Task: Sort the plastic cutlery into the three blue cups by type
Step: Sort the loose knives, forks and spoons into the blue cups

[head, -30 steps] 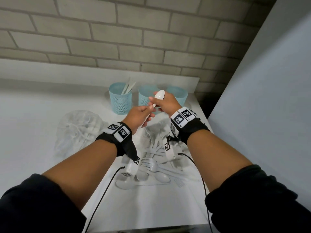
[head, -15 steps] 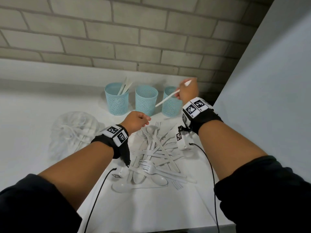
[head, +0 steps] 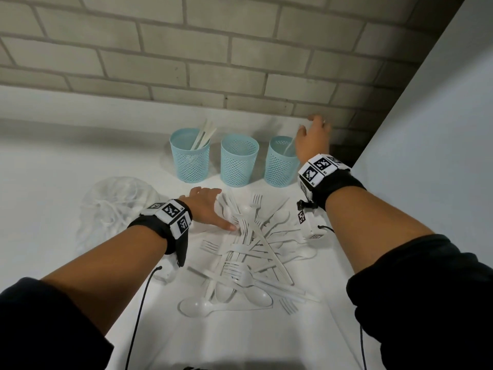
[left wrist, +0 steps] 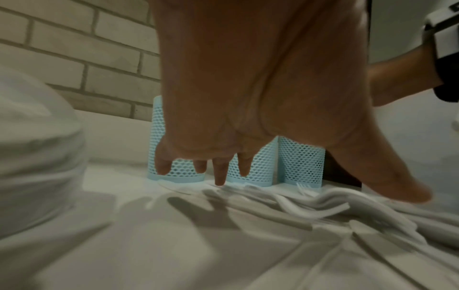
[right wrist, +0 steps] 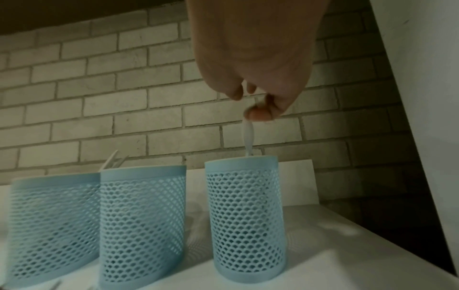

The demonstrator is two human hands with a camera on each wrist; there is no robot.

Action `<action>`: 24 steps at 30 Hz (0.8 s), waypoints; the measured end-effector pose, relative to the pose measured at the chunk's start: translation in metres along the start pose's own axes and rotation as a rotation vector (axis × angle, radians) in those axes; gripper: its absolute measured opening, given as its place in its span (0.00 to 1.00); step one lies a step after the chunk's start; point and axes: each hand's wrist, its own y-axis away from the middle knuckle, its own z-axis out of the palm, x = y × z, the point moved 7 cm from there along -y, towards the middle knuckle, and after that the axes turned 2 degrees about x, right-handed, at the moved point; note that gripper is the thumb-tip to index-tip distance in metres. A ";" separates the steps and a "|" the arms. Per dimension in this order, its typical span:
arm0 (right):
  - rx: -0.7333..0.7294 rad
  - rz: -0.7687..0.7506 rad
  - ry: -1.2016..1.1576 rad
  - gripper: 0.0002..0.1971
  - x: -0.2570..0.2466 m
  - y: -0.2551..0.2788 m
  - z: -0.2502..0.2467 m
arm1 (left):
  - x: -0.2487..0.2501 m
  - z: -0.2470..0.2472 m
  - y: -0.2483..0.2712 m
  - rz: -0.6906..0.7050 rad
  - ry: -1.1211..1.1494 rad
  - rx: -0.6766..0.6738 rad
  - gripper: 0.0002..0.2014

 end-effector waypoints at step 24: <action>-1.042 -0.344 0.823 0.62 0.032 0.158 0.073 | 0.034 0.036 0.046 -0.097 -0.184 0.064 0.56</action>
